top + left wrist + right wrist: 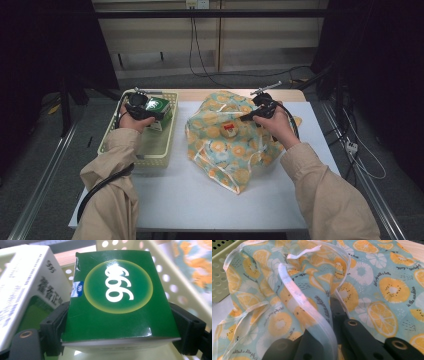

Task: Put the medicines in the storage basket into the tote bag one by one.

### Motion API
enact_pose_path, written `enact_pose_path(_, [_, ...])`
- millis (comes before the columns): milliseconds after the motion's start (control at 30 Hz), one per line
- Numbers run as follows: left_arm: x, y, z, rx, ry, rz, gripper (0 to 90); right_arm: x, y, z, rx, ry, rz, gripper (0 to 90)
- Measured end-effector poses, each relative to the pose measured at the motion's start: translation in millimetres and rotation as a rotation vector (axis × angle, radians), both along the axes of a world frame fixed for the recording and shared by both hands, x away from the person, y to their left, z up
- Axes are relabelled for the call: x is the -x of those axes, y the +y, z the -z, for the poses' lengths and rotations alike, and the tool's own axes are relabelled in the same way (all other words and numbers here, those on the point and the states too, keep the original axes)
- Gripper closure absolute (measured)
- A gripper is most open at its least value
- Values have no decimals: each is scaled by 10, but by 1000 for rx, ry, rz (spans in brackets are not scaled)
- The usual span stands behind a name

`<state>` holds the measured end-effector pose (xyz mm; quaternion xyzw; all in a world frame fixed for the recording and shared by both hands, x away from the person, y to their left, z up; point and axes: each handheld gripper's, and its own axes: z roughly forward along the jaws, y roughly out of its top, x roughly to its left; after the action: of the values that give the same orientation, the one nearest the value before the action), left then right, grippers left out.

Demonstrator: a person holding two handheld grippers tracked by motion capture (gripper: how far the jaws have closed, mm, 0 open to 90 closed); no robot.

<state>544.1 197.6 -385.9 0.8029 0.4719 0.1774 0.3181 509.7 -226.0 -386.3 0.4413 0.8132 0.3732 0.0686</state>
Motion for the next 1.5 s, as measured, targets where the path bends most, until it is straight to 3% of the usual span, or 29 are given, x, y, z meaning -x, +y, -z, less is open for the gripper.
enact_pose_path(233, [193,124,-327,16,3,21,163,11,16,-9,2,-4,1,900])
enact_pose_path(500, [417,92,-658,38,-48,111,163,8,22,4,7,-3,9,900])
enact_pose_path(767, [662,-359,-943,90,-100,267,163,24,50,-22,1,-8,1,900])
enact_pose_path(900, [761,-663,-944,103,-100,354,163,29,52,-30,-2,-11,-1,900])
enact_pose_path(1067, [841,-1007,-831,110,-82,431,163,42,49,-42,-3,-11,1,900])
enact_pose_path(1200, [862,-1207,-690,96,-70,461,162,45,40,-52,-13,-11,1,900])
enact_pose_path(1333, [897,-1370,-573,116,-50,494,162,44,31,-54,-11,-14,2,900])
enact_pose_path(1367, [916,-1410,-551,101,-53,483,162,44,31,-55,-11,-17,3,900])
enact_pose_path(1400, [914,-1440,-520,117,-41,507,162,45,31,-56,-12,-16,3,900])
enact_pose_path(1500, [945,-1541,-440,104,-30,529,162,46,26,-64,-17,-17,1,900])
